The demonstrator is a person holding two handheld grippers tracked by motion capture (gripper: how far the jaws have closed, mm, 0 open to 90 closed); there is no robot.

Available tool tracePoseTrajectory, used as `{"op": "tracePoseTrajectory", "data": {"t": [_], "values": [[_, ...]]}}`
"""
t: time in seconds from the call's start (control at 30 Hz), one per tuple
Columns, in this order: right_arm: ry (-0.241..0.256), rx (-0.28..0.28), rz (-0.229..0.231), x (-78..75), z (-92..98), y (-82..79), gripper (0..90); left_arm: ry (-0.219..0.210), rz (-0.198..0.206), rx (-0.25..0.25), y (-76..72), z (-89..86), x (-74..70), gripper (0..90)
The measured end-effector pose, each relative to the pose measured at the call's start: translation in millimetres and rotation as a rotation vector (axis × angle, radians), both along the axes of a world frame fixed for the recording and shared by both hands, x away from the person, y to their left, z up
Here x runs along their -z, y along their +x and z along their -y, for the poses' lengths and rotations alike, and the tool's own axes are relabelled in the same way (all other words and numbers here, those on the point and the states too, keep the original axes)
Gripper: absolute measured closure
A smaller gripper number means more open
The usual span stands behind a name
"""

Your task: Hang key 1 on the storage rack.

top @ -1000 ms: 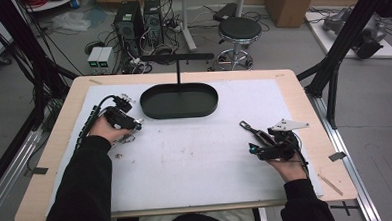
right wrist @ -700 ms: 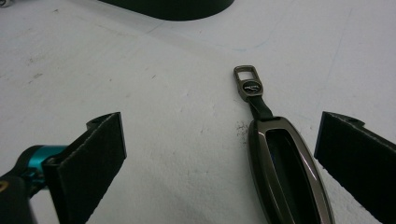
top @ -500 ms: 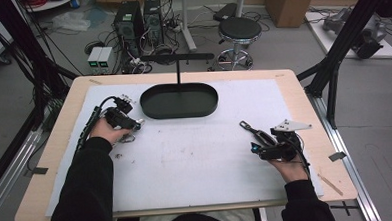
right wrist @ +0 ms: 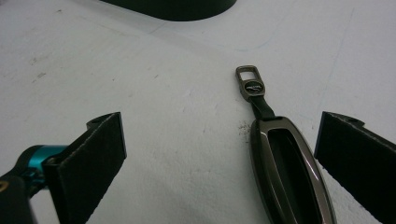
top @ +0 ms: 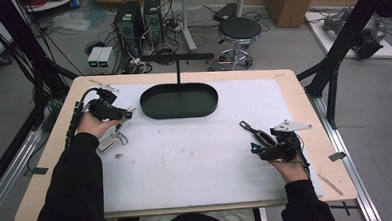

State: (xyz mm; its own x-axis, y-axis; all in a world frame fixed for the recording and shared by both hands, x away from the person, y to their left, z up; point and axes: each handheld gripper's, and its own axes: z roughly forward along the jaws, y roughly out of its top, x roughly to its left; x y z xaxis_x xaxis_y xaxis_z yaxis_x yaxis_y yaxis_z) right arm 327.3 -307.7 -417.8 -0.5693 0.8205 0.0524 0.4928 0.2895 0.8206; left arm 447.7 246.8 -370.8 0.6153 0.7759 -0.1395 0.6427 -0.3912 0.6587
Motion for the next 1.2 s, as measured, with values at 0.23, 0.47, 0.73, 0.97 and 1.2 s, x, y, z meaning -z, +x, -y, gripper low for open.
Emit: {"op": "tracePoseTrajectory", "data": {"t": [0.23, 0.47, 0.73, 0.97, 1.2], "values": [[-0.004, -0.004, -0.003, 0.6, -2.2, 0.8, 1.4, -0.087, -0.001, -0.019, 0.4, -2.3, -19.6, 74.2], [-0.007, -0.010, -0.004, 0.6, -2.8, 0.7, 1.4, -0.088, 0.038, 0.000, 1.5, 7.5, -44.4, 74.1], [-0.006, -0.012, 0.003, 0.8, -1.7, 1.0, 1.4, -0.115, 0.083, 0.006, 2.2, 15.8, -72.4, 74.3], [-0.004, -0.012, -0.005, 0.7, -2.9, 0.7, 1.4, -0.117, 0.135, 0.034, 7.7, 29.5, -99.3, 74.6], [-0.006, -0.017, -0.001, 1.1, -3.1, 1.0, 1.4, -0.142, 0.190, 0.059, 12.3, 42.8, -122.5, 74.6]]}}
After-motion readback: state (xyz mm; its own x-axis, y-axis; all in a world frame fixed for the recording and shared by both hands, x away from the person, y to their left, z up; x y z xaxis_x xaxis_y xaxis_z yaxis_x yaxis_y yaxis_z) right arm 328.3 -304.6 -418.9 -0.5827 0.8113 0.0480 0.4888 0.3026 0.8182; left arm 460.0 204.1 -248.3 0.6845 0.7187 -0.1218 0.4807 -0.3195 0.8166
